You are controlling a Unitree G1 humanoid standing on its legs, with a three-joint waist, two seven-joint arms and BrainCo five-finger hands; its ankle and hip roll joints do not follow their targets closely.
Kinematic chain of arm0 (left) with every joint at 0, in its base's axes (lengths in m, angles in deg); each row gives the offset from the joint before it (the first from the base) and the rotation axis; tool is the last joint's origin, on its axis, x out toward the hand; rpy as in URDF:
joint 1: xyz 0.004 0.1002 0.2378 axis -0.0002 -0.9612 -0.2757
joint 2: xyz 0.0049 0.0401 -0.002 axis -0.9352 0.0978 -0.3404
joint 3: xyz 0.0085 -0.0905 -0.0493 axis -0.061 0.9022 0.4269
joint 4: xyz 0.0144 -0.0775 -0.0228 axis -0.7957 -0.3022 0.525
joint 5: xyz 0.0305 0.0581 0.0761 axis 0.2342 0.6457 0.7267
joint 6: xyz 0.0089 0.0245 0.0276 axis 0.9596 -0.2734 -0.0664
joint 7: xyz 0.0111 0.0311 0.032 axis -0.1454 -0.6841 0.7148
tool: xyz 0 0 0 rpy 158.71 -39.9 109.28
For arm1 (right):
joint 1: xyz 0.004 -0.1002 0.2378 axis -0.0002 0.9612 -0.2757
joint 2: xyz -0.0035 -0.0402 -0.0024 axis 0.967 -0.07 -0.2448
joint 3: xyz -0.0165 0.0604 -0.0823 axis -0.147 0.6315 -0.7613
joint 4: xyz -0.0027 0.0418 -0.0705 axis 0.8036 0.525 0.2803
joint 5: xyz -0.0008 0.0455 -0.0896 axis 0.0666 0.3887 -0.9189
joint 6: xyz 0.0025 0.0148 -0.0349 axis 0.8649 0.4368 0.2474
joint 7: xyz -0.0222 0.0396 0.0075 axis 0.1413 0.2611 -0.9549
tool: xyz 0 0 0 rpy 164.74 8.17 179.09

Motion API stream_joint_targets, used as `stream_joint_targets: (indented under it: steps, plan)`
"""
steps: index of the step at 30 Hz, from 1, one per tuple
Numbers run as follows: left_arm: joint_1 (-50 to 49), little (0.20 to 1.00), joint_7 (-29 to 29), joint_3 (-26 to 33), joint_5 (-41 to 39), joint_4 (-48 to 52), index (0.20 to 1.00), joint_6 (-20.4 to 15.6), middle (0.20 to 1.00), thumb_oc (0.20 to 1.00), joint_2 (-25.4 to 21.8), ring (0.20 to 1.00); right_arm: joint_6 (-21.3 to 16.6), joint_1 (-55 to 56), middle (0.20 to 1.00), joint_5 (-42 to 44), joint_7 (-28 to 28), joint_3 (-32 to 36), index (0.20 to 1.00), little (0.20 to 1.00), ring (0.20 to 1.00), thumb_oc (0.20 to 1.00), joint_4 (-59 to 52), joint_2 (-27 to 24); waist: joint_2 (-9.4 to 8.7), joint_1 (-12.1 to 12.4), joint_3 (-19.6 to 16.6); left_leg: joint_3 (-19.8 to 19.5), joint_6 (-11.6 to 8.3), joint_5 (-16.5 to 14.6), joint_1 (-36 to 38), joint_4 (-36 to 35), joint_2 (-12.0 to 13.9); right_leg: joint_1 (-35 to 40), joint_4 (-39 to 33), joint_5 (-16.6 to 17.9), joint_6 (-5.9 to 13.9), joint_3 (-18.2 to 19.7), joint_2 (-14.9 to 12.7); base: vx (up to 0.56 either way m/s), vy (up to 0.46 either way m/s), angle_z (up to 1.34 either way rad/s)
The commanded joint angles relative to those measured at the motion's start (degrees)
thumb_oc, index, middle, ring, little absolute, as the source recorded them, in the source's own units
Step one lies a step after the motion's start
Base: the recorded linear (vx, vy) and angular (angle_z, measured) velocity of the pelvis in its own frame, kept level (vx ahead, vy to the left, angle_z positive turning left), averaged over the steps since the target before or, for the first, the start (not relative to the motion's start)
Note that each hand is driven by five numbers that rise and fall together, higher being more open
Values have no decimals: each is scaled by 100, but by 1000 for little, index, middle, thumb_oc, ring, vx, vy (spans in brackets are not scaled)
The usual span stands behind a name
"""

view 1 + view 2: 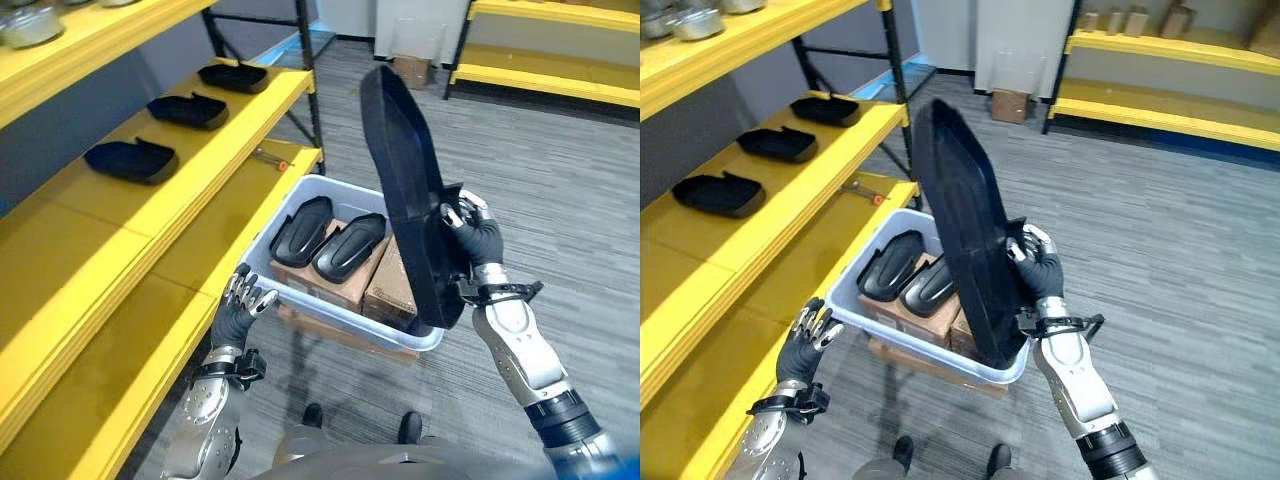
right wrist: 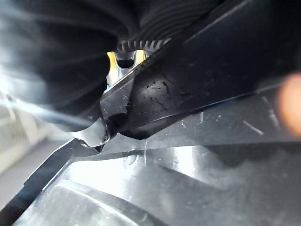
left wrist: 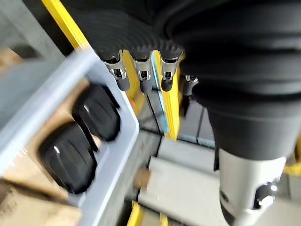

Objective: Move parts from the plastic box to the shelf.

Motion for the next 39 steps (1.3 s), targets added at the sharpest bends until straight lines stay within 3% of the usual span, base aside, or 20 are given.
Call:
stream_joint_targets:
  steps: [1,2,3,5,6,9,15,23,26,27,28,30,32,33,34,35,36,38,39]
  plan:
    - [147,1000,-113,283,-76,102,1000,-156,1000,1000,-344,1000,-378,-180,200,116,17,337,200,200,200,200,-774,-200,-358,-199,86,1754,65,583,-254,59,833,-81,668,-812,191,-160,-491,23,-24,269]
    - [144,1000,-112,280,-79,102,1000,-156,1000,1000,-345,1000,-374,-169,200,114,16,338,200,200,200,200,-784,-200,-360,-190,90,1765,60,587,-231,43,832,-74,674,-821,192,-153,-493,83,75,210]
    - [133,1000,-101,341,-35,103,1000,-158,1000,1000,-318,1000,-376,223,200,69,-28,574,200,200,200,200,-815,-209,-317,-271,87,2176,-99,952,-252,-326,1193,-15,686,-805,275,-376,-591,49,168,84]
    - [87,1000,-52,422,80,60,1000,-114,1000,1000,-317,1000,-343,671,200,85,-13,855,200,200,200,200,-883,-219,-241,-350,90,2437,-196,1228,-229,-437,1397,50,853,-795,338,-585,-772,75,221,78]
    - [7,1000,31,475,115,35,1000,-98,1000,1000,-289,1000,-321,895,200,128,75,929,200,200,200,200,-965,-182,-193,-413,47,2651,-146,1035,-86,-460,1441,80,979,-834,373,-673,-834,152,325,107]
    - [-109,1000,93,615,229,33,1000,-87,1000,1000,-251,1000,-287,1378,200,189,253,1119,200,200,200,200,-1002,-9,-151,-418,-64,2718,-84,800,85,-417,1283,208,1062,-746,488,-691,-1122,185,286,29]
    - [-174,1000,129,802,296,151,1000,-195,1000,1000,-436,1000,-238,1516,200,204,358,1190,200,200,200,200,-971,154,-408,-306,-73,2715,20,247,-234,278,975,630,479,-354,741,-683,-1431,133,154,-16]
    - [-286,1000,40,969,261,210,1000,-229,1000,1000,-505,1000,-153,1256,200,151,538,919,200,200,200,200,-962,117,-705,-65,31,2614,177,5,-784,562,651,544,184,157,985,-833,-1629,43,100,10]
    - [-121,1000,-73,966,211,243,1000,-300,1000,1000,-611,1000,-145,639,200,9,475,610,200,200,200,200,-862,51,-790,147,193,2422,280,-199,-1276,888,415,424,159,477,1122,-996,-1813,17,144,28]
    - [-9,1000,-125,939,209,333,1000,-349,1000,1000,-685,1000,-144,271,200,-102,427,400,200,200,200,200,-836,71,-802,303,304,2304,383,-386,-1614,1120,213,374,116,762,1212,-1097,-1993,72,181,56]
    - [-2,1000,-126,942,209,332,1000,-349,1000,1000,-688,1000,-147,257,200,-104,425,399,200,200,200,200,-826,75,-807,294,301,2298,390,-398,-1634,1139,206,370,113,770,1220,-1104,-1998,131,268,58]
    - [203,1000,-145,867,238,274,1000,-351,1000,1000,-758,1000,-99,134,200,-93,452,319,200,200,200,200,-764,99,-788,382,319,2209,578,-695,-1830,1326,-89,327,238,1093,1269,-1103,-2266,154,253,76]
    - [352,1000,-145,774,306,232,1000,-354,1000,1000,-888,1000,-95,204,200,-179,453,383,200,200,200,200,-820,72,-725,278,331,2055,782,-834,-1739,1249,-365,166,730,1418,1215,-685,-2489,182,284,68]
    - [437,1000,-156,724,327,218,1000,-361,1000,1000,-955,1000,-130,281,200,-161,441,422,200,200,200,200,-833,83,-631,146,353,1892,919,-852,-1651,1127,-504,-69,1237,1466,1099,-133,-2519,170,308,81]
    - [527,1000,-164,670,361,167,1000,-374,1000,1000,-1033,1000,-151,356,200,-136,456,457,200,200,200,200,-832,86,-551,-18,380,1763,999,-826,-1536,979,-585,-363,1718,1415,948,497,-2372,93,299,118]
    - [636,1000,-174,607,427,142,1000,-393,1000,1000,-1109,1000,-178,449,200,-104,467,482,200,200,200,200,-843,91,-468,-218,395,1657,1092,-662,-1457,776,-648,-714,2050,1310,736,1179,-1983,69,293,137]
    - [753,1000,-183,548,478,92,1000,-417,1000,1000,-1152,1000,-211,544,200,-32,488,477,200,200,200,200,-850,96,-370,-418,467,1509,1112,-622,-1264,625,-657,-1199,2407,867,540,1675,-1495,54,273,122]
    - [866,1000,-242,612,643,226,1000,-434,1000,1000,-1158,1000,-253,634,200,111,510,452,200,200,200,200,-879,134,-262,-552,664,1448,1101,-608,-1005,463,-639,-1747,2258,320,418,1735,-1271,110,110,56]
    - [931,1000,-269,640,676,218,1000,-442,1000,1000,-1167,1000,-262,644,200,143,499,470,200,200,200,200,-883,149,-284,-608,767,1423,1081,-627,-913,445,-640,-1840,1897,344,468,1727,-1295,115,-91,0]
